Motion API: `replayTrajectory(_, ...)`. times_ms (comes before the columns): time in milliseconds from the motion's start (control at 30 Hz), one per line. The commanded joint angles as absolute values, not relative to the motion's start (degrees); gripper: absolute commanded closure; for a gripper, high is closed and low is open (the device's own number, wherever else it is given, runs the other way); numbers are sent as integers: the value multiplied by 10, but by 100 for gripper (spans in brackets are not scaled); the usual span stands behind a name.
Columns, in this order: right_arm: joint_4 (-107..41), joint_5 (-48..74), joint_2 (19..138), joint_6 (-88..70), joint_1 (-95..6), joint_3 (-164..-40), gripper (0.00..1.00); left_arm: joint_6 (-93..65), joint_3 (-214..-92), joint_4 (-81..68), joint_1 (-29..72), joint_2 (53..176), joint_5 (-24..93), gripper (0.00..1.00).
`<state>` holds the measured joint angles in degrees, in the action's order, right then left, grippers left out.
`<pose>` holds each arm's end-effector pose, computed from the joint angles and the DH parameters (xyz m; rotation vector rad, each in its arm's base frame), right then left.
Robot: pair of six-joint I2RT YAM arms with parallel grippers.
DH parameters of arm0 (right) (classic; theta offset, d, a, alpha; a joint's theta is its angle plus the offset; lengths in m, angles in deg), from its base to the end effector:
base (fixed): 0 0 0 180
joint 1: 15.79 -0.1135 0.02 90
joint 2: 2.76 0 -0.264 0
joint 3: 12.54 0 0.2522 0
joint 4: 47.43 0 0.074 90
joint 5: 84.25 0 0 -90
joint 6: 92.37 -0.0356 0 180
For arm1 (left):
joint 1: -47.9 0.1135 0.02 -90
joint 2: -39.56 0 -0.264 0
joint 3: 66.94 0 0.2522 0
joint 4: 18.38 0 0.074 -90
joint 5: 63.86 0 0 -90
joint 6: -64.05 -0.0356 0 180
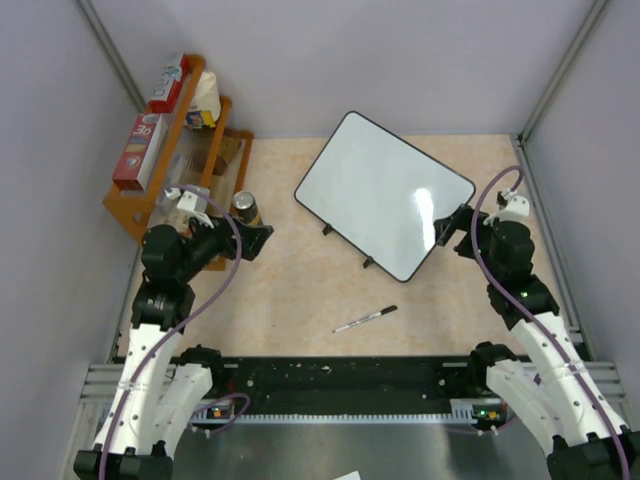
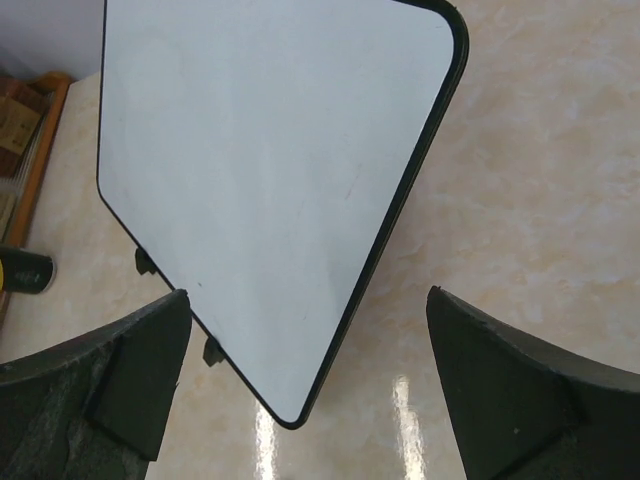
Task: Write a sentence on the whiteboard
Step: Pick up the whiteboard marker without the cap from the corner of the board.
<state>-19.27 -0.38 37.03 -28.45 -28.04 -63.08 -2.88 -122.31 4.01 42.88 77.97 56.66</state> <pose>0.1663 0.0322 0.2968 0.3009 1.8645 0.3596 0.1564 -0.0319 0.3412 0.1470 1.7108 -0.8089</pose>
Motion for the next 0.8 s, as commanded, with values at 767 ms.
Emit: replayTrajectory(767,-119,56,392,-328,-284,-606,1,-150,-1271,79,-127,1157,319,6)
